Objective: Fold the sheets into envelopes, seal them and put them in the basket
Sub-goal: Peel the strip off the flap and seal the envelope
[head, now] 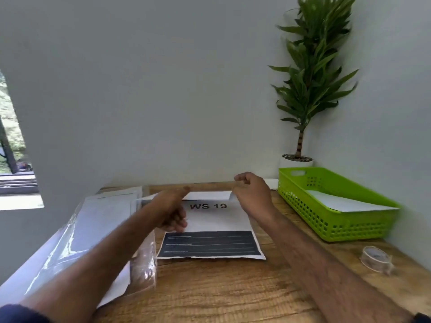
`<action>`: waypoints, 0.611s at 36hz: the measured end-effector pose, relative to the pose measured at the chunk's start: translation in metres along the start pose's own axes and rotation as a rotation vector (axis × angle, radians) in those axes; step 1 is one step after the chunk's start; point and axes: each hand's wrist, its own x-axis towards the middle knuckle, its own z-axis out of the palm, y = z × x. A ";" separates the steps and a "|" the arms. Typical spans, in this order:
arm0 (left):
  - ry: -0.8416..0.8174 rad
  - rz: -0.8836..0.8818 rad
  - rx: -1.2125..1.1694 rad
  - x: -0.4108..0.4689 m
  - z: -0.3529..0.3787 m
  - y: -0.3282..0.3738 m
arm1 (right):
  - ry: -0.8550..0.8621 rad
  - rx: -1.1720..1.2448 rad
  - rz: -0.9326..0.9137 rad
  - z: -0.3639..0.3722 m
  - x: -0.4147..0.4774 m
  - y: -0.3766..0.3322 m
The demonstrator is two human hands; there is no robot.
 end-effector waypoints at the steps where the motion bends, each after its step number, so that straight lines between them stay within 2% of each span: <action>1: 0.035 0.022 0.074 -0.003 0.001 0.002 | 0.016 -0.035 -0.041 -0.009 -0.005 0.002; 3: 0.140 0.124 0.190 -0.008 0.007 0.005 | 0.055 -0.073 -0.117 -0.028 -0.019 0.006; 7: 0.310 0.435 0.578 -0.023 0.029 0.011 | 0.164 -0.067 -0.219 -0.076 -0.055 0.009; 11: 0.360 0.662 0.582 -0.051 0.068 0.017 | 0.338 -0.120 -0.351 -0.125 -0.094 0.020; 15: 0.286 0.805 0.534 -0.086 0.124 0.025 | 0.514 -0.174 -0.392 -0.169 -0.118 0.050; 17: 0.227 0.859 0.488 -0.098 0.155 0.030 | 0.579 -0.180 -0.347 -0.188 -0.122 0.069; 20: 0.117 0.925 0.388 -0.114 0.203 0.036 | 0.568 -0.180 -0.229 -0.213 -0.123 0.095; 22: 0.022 0.907 0.358 -0.124 0.232 0.039 | 0.526 -0.202 -0.190 -0.225 -0.125 0.104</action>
